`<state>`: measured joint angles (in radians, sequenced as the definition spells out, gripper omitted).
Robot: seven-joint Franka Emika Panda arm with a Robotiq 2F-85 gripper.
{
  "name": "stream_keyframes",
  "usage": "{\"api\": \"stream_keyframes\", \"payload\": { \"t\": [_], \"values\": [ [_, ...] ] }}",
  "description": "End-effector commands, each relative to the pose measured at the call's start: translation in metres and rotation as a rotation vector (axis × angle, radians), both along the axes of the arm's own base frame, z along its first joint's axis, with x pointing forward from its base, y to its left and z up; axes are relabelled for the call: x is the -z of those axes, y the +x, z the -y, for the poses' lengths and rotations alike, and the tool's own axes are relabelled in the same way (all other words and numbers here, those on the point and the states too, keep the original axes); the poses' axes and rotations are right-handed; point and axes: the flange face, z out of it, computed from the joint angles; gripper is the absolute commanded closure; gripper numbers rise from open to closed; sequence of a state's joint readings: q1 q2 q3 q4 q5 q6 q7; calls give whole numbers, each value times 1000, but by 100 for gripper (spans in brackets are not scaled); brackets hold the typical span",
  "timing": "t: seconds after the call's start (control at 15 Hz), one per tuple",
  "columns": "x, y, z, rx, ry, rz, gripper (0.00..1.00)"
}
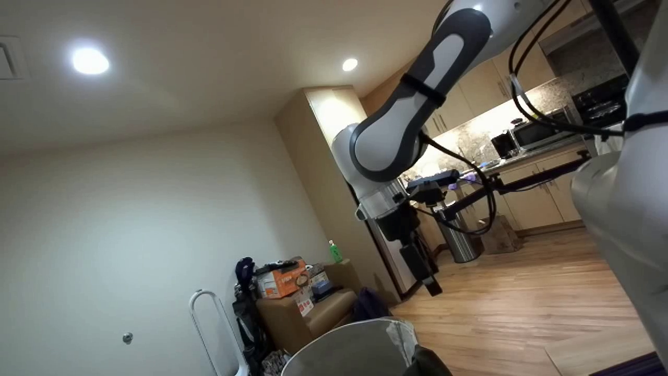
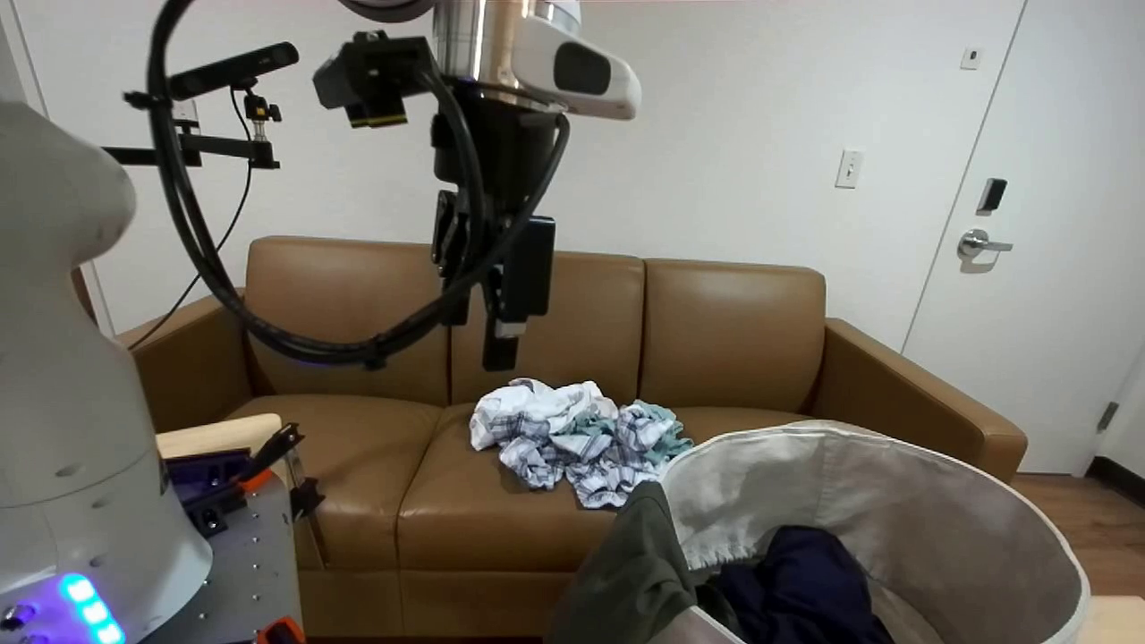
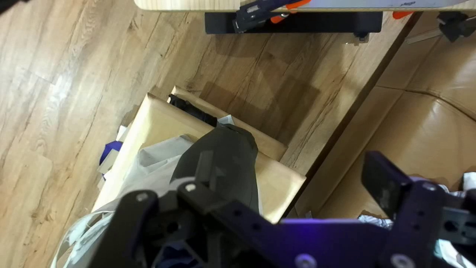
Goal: Pick up one cloth from the couch and put it in the bag
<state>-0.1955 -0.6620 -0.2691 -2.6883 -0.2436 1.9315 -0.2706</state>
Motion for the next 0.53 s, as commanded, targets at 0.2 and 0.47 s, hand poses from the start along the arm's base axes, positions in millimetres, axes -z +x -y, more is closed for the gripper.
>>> {"api": "stream_keyframes", "payload": {
  "t": [0.2, 0.47],
  "values": [
    [-10, 39, -33, -114, -85, 15, 0],
    [-8, 79, -63, -199, -128, 8, 0]
  ]
}}
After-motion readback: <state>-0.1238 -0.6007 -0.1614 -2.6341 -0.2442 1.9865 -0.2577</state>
